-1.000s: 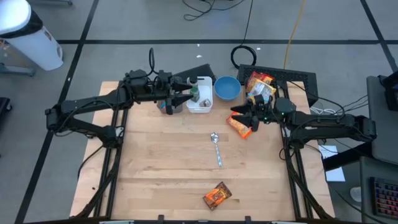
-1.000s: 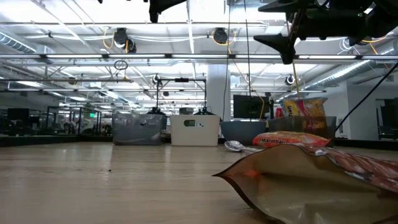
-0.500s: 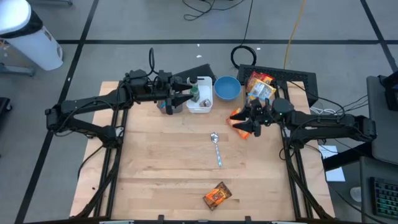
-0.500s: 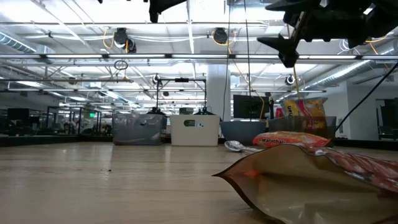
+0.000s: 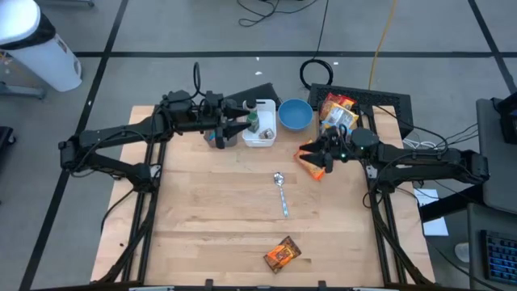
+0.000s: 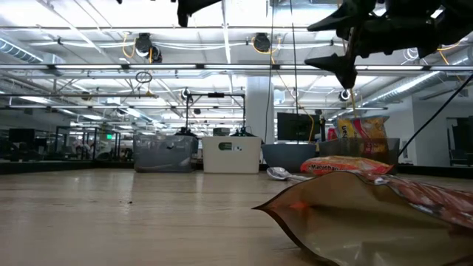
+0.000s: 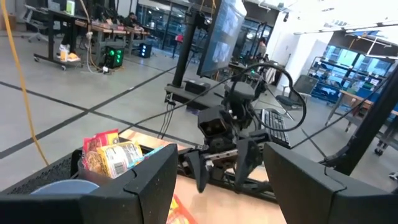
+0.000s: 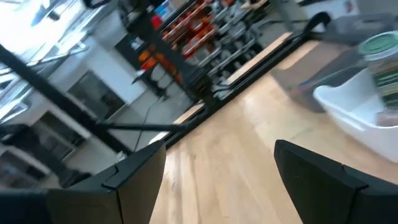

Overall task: Pick & Place Food Item
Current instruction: Put the blue patterned spoon into the left black bin

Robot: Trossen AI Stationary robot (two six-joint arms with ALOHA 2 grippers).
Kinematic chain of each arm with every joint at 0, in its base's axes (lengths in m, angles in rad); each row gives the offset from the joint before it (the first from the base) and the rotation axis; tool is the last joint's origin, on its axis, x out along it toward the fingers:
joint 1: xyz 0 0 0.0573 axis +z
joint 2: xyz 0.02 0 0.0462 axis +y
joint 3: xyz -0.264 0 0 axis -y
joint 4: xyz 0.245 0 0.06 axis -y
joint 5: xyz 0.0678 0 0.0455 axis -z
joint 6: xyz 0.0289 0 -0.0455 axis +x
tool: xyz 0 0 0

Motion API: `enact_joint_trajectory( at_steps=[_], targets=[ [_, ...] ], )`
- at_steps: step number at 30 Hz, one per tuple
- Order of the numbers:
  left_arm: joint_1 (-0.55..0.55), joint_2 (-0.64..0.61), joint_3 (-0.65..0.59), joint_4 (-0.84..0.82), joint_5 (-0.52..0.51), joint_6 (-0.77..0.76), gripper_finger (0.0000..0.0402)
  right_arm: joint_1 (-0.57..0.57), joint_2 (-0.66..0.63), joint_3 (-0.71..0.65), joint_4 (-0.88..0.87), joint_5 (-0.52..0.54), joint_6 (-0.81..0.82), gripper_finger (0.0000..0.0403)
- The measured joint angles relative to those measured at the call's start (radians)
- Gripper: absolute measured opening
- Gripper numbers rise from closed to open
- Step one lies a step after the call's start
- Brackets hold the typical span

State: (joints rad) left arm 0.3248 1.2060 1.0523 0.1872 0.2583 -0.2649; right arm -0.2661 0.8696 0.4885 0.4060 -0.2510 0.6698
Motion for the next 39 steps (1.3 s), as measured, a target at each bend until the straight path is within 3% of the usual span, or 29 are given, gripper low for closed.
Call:
enact_joint_trajectory(
  at_steps=[13, 17, 20, 24, 32, 39],
  targets=[
    [0.000, -0.001, 0.001, 0.202, -0.060, -0.257, 0.0244, 0.000, 0.000, 0.000, 0.000, 0.175, 0.034, 0.0293],
    [-0.004, 0.000, 0.002, 0.034, 0.067, -0.253, 0.0244, 0.000, 0.000, 0.000, 0.000, 0.201, 0.032, 0.0293],
    [-0.029, 0.008, 0.001, -0.166, 0.039, -0.263, 0.0243, 0.000, 0.000, 0.000, 0.000, 0.202, 0.027, 0.0293],
    [-0.094, 0.060, -0.001, -0.336, -0.008, -0.255, 0.0243, 0.000, 0.000, 0.000, 0.000, 0.202, 0.026, 0.0293],
    [-0.203, 0.240, 0.000, -0.250, 0.006, -0.307, 0.0243, 0.000, 0.000, 0.000, 0.023, 0.195, 0.026, 0.0293],
    [-0.217, 0.416, 0.000, -0.167, 0.053, -0.386, 0.0243, 0.006, -0.030, 0.000, 0.192, 0.198, -0.032, 0.0293]
  ],
)
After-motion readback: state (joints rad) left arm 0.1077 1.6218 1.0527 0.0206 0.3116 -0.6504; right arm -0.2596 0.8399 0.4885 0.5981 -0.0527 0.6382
